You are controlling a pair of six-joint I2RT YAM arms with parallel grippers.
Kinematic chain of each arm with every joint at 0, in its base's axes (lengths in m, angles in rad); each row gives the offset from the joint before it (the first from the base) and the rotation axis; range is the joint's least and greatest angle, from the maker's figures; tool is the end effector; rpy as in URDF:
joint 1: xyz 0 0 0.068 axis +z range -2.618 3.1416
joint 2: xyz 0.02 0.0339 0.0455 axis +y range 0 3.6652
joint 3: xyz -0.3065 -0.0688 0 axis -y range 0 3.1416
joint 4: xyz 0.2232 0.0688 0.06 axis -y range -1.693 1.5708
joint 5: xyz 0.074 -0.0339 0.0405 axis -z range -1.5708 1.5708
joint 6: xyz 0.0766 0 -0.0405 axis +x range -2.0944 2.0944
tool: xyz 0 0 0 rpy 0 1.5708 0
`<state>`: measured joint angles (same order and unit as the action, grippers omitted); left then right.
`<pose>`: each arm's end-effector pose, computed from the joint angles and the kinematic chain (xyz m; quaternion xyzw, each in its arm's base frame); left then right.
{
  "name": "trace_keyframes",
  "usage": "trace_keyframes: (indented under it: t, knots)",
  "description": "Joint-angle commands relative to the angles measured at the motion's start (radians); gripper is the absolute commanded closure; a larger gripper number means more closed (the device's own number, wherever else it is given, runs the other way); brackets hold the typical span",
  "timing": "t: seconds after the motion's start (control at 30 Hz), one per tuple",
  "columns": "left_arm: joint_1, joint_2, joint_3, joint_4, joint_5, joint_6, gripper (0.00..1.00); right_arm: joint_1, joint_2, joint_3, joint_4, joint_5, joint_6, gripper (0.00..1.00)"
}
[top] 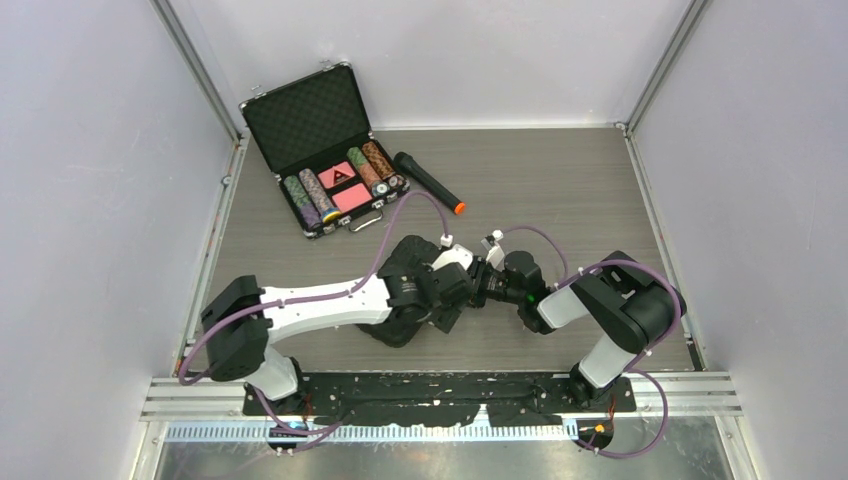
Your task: Pack the tool kit
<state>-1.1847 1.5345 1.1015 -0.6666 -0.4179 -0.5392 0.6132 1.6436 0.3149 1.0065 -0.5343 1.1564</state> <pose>0.1425 -0.2681 0.2523 0.2558 0.9175 -0.0420 0.3018 0.2121 0.1969 0.1726 0.0613 0.7953 0.5719 0.1914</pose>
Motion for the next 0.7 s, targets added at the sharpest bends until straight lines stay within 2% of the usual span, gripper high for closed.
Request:
trace_keyframes:
  t: [0.0,0.17,0.33,0.53,0.67]
  knots:
    - [-0.006,0.074,0.082,-0.038,-0.076,0.02,0.1,0.011,0.008,0.012,0.048,0.006,0.007,0.75]
    - [-0.007,0.137,0.13,-0.085,-0.106,0.009,0.12,0.011,0.011,0.012,0.051,0.004,0.006,0.75]
    - [-0.006,0.185,0.171,-0.146,-0.15,0.001,0.19,0.011,0.01,0.011,0.061,0.002,0.014,0.75]
    - [-0.004,0.198,0.187,-0.174,-0.187,-0.013,0.35,0.009,-0.031,0.007,0.053,-0.003,0.007,0.74]
    - [0.002,0.187,0.176,-0.177,-0.193,-0.02,0.46,0.01,-0.098,0.01,-0.014,0.013,-0.029,0.7]
